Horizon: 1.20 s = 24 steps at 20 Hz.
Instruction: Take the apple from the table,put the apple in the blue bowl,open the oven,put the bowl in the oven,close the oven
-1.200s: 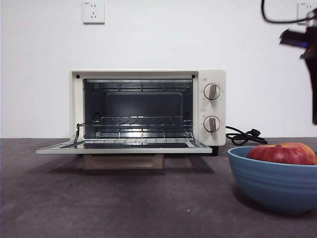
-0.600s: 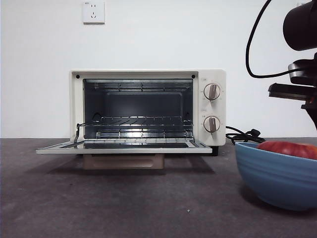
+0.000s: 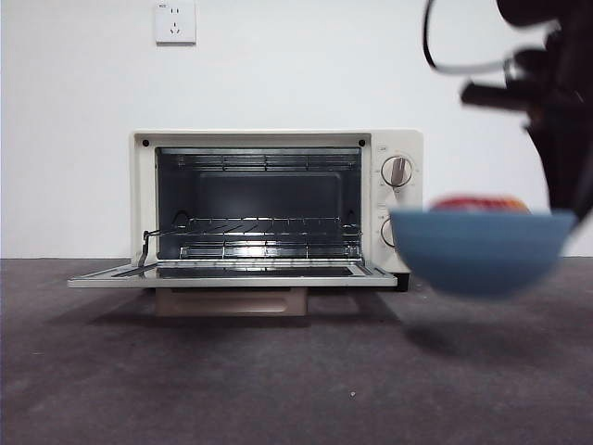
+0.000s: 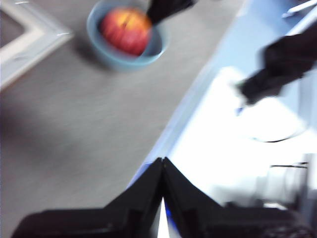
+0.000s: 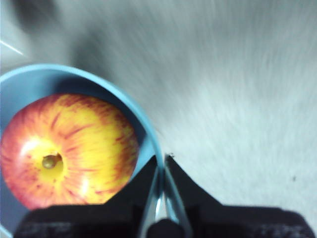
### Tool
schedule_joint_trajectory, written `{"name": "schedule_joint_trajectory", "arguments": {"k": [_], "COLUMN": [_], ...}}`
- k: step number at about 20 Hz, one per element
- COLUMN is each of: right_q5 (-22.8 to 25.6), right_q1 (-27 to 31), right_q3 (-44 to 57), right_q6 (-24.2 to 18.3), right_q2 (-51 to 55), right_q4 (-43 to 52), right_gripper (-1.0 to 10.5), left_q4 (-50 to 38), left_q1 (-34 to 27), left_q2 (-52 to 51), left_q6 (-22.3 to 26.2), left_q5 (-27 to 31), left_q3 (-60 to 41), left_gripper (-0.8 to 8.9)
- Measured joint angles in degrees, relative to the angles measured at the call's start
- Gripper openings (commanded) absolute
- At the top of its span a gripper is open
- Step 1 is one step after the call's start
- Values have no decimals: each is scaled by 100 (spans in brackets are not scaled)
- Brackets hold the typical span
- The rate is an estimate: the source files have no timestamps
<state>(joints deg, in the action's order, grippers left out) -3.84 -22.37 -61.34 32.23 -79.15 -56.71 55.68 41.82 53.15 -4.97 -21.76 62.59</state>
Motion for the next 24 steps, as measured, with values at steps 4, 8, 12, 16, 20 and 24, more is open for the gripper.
{"name": "schedule_joint_trajectory", "arguments": {"k": [4, 8, 12, 16, 20, 24], "right_q5": [-50, -48, -153, -291, -407, -411], "right_q1": [-118, -376, -662, -807, -833, -831], "right_q3": [-1082, -2396, -3576, -4262, -5104, -5639], "right_q6": [234, 278, 407, 887, 1257, 1419], "right_q2": [-289, -1364, -2562, -3338, -3740, -4275], "right_q4": [-275, -385, -461, -400, -404, -743], "right_gripper": [-13, -13, -13, -13, -13, -13], "left_q4": [479, 802, 815, 925, 927, 942], "left_q1": [-317, -769, -1198, -1434, -1506, -1508], "left_q2": [-2, -74, -249, -407, -509, -562], "left_q6": [463, 850, 1003, 1058, 1163, 1198], "left_q5": [813, 861, 863, 863, 861, 859], "left_q3": [0, 0, 0, 0, 0, 0], "left_gripper": [-6, -6, -6, -6, -6, -6]}}
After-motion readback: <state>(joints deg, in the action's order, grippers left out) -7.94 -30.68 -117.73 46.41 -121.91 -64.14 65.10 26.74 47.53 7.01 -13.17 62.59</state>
